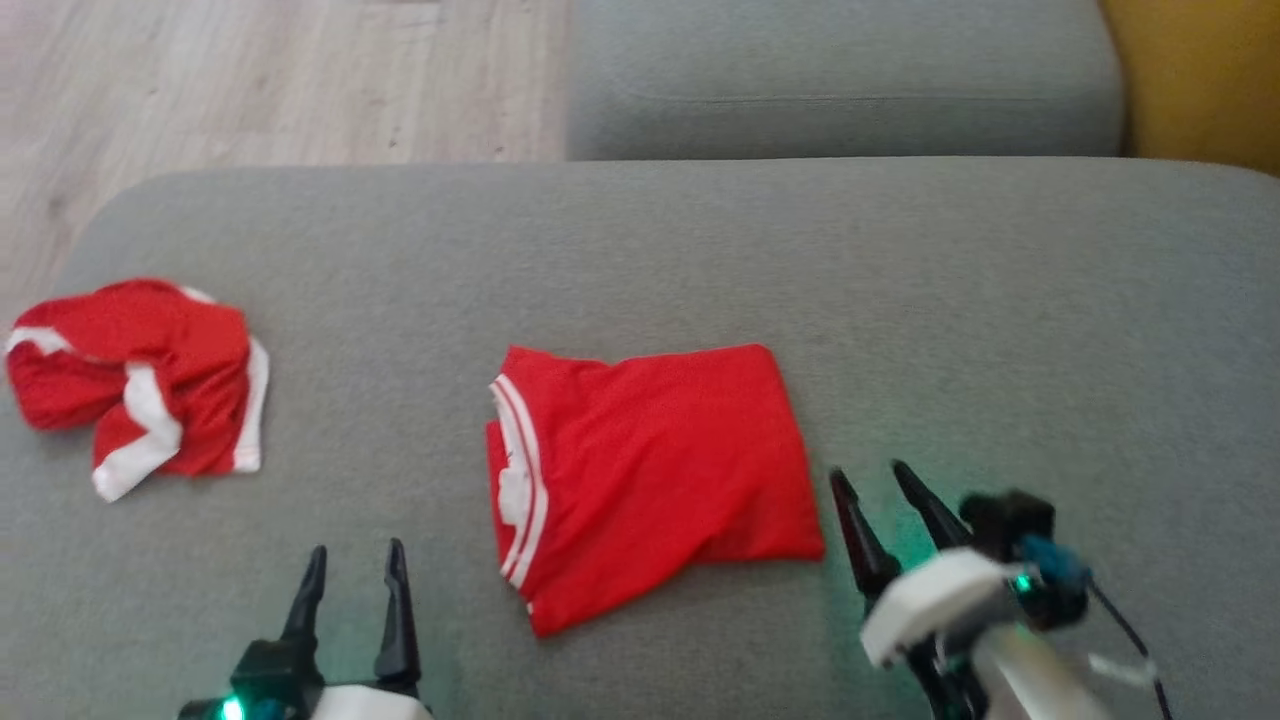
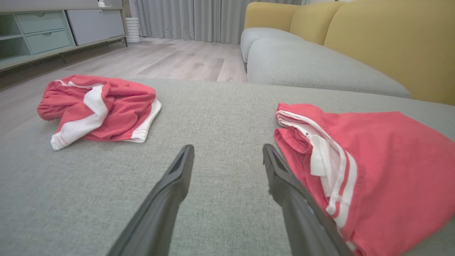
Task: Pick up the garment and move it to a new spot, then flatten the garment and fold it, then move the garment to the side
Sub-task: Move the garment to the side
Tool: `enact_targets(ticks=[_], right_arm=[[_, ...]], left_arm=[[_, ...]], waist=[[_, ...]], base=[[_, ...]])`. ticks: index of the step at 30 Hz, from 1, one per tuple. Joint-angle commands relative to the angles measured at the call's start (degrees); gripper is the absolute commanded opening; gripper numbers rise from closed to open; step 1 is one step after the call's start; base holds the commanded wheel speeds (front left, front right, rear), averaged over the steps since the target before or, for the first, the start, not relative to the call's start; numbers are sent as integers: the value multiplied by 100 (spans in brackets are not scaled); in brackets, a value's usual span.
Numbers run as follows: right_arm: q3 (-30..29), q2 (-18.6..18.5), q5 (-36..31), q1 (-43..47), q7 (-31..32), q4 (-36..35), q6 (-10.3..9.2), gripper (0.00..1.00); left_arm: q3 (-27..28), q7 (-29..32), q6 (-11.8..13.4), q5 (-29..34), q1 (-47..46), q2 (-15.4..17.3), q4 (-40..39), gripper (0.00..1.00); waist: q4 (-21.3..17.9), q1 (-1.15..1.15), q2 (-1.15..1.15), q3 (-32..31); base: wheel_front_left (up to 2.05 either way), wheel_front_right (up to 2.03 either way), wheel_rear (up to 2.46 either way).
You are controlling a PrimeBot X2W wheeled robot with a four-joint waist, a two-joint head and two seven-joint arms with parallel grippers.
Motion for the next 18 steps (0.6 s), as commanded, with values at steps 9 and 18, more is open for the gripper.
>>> enact_targets(ticks=[9, 18], right_arm=[[764, 8, 581, -1265, 265, 1364, -4, 100], [1103, 8, 1002, -1524, 158, 1872, -4, 0]], left_arm=[[-86, -29, -14, 53, -393, 35, -39, 100], [-55, -29, -7, 49, -428, 34, -31, 100]], waist=[[667, 0, 0, 213], [669, 0, 0, 334]], base=[[0, 0, 0], [0, 0, 0]])
